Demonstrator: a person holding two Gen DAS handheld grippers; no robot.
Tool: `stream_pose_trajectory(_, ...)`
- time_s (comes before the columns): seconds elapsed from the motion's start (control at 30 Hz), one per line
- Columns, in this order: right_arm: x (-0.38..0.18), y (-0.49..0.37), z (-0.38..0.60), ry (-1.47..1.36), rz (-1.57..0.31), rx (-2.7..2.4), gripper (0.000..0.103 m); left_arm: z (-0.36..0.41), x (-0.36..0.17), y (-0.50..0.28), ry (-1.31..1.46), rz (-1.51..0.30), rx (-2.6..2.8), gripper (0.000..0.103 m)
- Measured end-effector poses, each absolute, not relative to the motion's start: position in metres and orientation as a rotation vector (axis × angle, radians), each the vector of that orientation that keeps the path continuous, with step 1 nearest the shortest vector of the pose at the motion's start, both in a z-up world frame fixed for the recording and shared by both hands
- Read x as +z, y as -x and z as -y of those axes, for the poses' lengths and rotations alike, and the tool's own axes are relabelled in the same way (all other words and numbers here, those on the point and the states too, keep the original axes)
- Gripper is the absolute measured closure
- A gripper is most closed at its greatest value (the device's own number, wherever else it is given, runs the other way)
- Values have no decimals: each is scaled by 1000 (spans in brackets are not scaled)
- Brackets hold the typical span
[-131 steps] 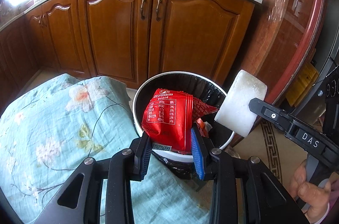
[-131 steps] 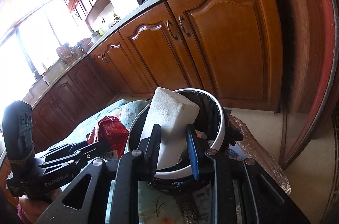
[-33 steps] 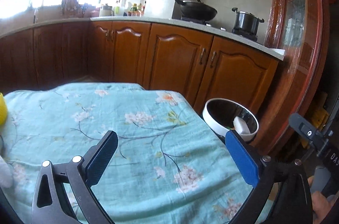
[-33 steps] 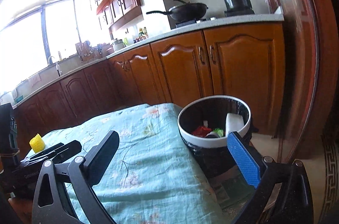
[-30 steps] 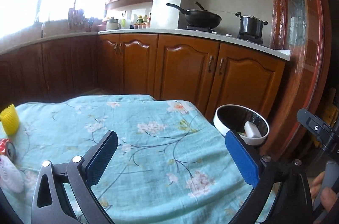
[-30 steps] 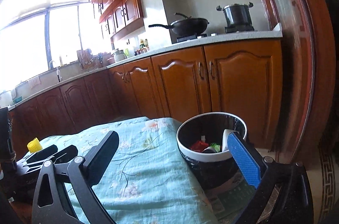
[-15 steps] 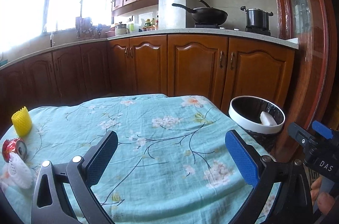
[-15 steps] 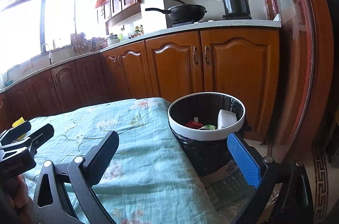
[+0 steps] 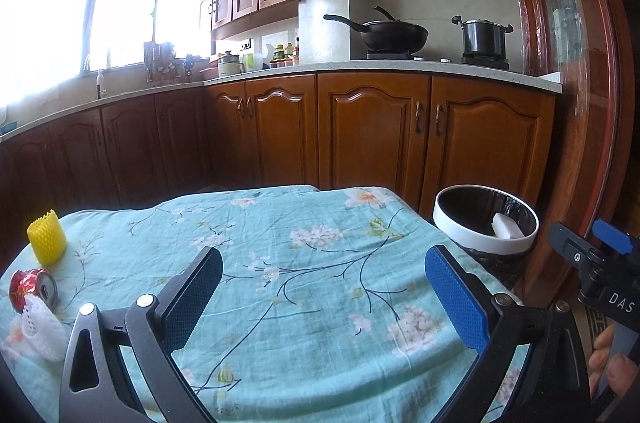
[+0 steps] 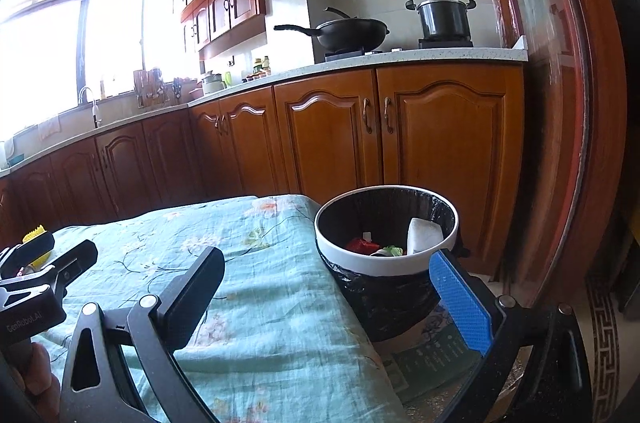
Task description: Collect trash
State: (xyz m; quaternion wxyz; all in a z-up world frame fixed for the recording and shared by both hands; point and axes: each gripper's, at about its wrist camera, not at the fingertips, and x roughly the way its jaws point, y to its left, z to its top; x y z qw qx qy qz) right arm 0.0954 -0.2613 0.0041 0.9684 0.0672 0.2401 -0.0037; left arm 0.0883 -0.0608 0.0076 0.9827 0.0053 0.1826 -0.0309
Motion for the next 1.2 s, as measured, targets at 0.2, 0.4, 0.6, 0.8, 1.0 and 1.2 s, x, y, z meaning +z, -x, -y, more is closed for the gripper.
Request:
stream_pose_trajectory(0.2, 5, -95, 260, -135, -487, -4, 0, 60, 6, -89, -10, -366, -60, 1)
stream_pose_trajectory(0.4, 7, -94, 257, -125, -484, 6, 0, 59, 5, -88, -9, -357, -57, 1)
stream_pose_trajectory(0.6, 7, -95, 258, -134, -489, 9, 0, 58, 2, -90, -13, -361, -57, 1)
stream_pose_trajectory(0.8, 11, -93, 259, -139, -480, 11, 0, 58, 2, -90, -9, -360, -65, 1)
stream_pose_trajectory(1.0, 10, -93, 258, -142, -487, 14, 0, 57, 2, -89, -6, -364, -68, 1)
stream_pose_trajectory(1.2, 10, -93, 258, -142, -487, 13, 0, 57, 3, -89, -3, -367, -68, 1)
